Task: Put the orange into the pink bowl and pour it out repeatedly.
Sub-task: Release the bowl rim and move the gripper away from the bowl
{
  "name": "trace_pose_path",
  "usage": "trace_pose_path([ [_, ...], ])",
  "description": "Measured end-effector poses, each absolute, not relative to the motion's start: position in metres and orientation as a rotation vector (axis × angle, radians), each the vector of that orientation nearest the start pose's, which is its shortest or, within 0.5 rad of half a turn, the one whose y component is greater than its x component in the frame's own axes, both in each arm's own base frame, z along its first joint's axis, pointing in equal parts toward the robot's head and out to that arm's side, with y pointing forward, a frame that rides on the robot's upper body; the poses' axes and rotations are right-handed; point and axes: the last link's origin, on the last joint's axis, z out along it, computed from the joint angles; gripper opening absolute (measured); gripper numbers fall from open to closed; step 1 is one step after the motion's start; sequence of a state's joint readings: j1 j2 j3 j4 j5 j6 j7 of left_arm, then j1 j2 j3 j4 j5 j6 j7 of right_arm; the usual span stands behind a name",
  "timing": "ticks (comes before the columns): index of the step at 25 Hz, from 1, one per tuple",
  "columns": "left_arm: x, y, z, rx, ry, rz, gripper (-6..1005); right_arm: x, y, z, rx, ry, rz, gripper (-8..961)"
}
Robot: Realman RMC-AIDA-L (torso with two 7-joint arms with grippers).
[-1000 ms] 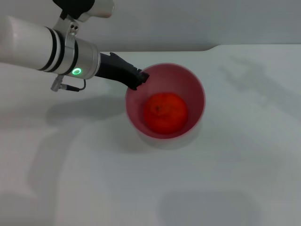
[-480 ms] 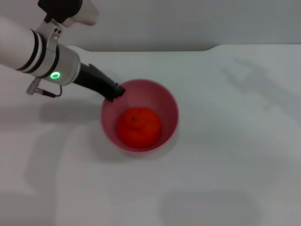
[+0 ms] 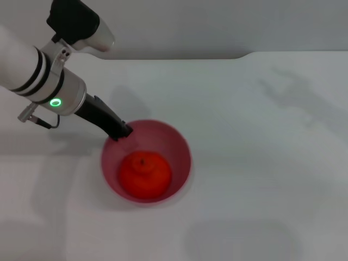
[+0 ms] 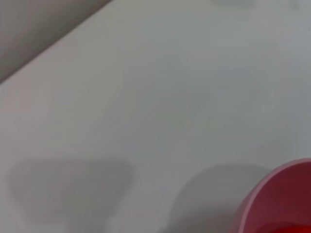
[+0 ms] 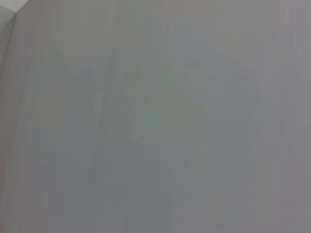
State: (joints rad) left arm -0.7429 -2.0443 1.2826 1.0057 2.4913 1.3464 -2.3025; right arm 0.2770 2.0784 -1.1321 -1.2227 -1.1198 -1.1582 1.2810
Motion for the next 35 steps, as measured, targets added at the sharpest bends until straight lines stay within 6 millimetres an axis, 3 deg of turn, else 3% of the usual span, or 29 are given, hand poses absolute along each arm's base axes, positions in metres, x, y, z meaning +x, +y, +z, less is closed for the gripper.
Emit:
trace_pose_path([
  [17,-0.202,0.392,-0.024,-2.679,-0.841,0.388,42,0.174,0.352,0.096,-2.126,0.131,1.136,524],
  [30,-0.199,0.389,-0.03,-2.685,-0.827,0.42,111,0.174,0.351,0.095,-2.133,0.133,1.144,524],
  [35,-0.194,0.389,-0.033,-2.698,-0.799,0.432,206,0.178,0.349,0.098,-2.11,0.15,1.176,524],
])
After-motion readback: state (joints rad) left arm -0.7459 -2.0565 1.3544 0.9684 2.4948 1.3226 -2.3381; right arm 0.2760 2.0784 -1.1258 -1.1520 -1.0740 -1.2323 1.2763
